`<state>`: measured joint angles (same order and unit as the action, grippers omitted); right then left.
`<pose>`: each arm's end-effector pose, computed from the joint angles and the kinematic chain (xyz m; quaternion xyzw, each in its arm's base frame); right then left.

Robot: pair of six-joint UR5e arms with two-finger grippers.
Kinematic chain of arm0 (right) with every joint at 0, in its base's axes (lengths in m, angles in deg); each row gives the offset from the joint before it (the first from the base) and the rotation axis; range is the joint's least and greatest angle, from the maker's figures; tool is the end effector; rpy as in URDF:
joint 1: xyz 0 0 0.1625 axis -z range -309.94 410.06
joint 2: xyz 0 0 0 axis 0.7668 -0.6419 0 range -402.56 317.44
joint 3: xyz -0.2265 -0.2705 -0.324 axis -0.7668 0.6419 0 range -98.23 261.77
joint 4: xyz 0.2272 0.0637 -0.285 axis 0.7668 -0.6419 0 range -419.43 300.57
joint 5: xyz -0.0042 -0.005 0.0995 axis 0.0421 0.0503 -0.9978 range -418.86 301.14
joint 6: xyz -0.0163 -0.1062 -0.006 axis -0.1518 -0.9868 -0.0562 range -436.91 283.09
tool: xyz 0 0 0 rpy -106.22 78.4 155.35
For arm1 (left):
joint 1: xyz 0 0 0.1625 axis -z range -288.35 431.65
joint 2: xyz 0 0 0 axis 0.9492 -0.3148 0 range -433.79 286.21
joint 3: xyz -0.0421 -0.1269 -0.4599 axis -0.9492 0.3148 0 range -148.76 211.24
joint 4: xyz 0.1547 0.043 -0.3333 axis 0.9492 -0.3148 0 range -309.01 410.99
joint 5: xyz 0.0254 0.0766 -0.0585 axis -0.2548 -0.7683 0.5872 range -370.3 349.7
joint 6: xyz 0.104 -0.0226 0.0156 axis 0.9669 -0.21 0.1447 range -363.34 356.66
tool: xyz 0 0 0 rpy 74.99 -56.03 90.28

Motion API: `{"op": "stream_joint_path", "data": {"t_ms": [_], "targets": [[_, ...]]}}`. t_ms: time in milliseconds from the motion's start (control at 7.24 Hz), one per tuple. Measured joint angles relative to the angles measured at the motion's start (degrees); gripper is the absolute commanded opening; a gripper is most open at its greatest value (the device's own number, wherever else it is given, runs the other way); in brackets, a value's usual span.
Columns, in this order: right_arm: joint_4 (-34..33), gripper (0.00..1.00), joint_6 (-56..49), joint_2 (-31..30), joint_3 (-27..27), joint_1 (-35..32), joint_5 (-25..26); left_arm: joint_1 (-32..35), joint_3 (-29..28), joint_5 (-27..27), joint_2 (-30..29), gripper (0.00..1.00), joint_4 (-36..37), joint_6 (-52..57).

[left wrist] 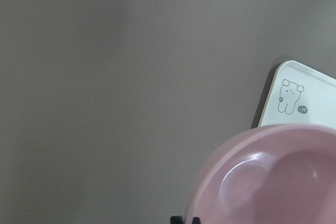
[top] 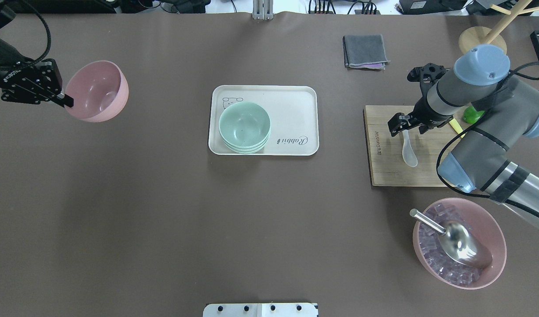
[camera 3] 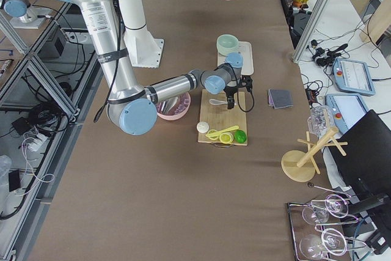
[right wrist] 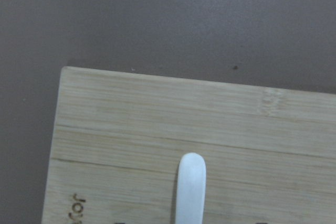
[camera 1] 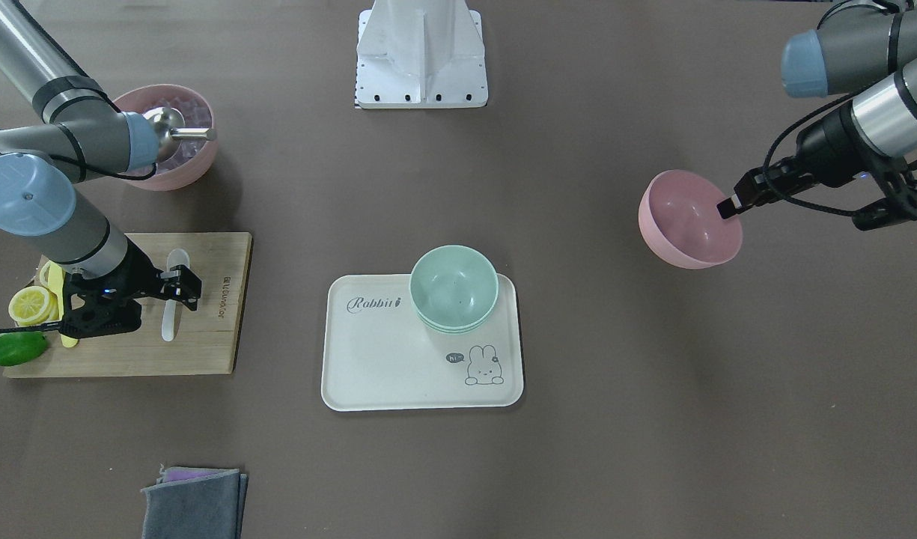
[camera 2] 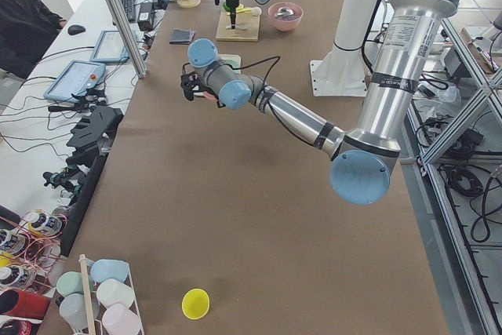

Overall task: Stack pink bowl on green and place spoon
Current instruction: 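Carry the pink bowl over the green bowls while the right gripper grasps the white spoon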

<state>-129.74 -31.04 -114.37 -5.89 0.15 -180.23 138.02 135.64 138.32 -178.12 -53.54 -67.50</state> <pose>-0.3376 -0.5211 0.5400 0.0395 -0.3886 -0.0362 0.9198 0.1754 -0.5041 0.4332 -0.0839 0.5508 -0.1114 0.8229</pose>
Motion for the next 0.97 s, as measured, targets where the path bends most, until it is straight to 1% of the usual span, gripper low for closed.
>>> {"op": "stream_joint_path", "data": {"t_ms": [138,276,967], "targets": [[0.0,0.25,0.0,0.0,0.2,0.3,0.1,0.0,-0.1,0.0,-0.3,0.0,0.1,0.0],[-0.1,0.0,0.0,0.0,0.3,0.5,0.2,0.0,-0.2,0.0,-0.4,0.0,0.1,0.0],[-0.4,0.0,0.0,0.1,-0.6,-0.1,-0.1,-0.1,-0.4,0.1,-0.8,0.0,0.1,-0.1]]}}
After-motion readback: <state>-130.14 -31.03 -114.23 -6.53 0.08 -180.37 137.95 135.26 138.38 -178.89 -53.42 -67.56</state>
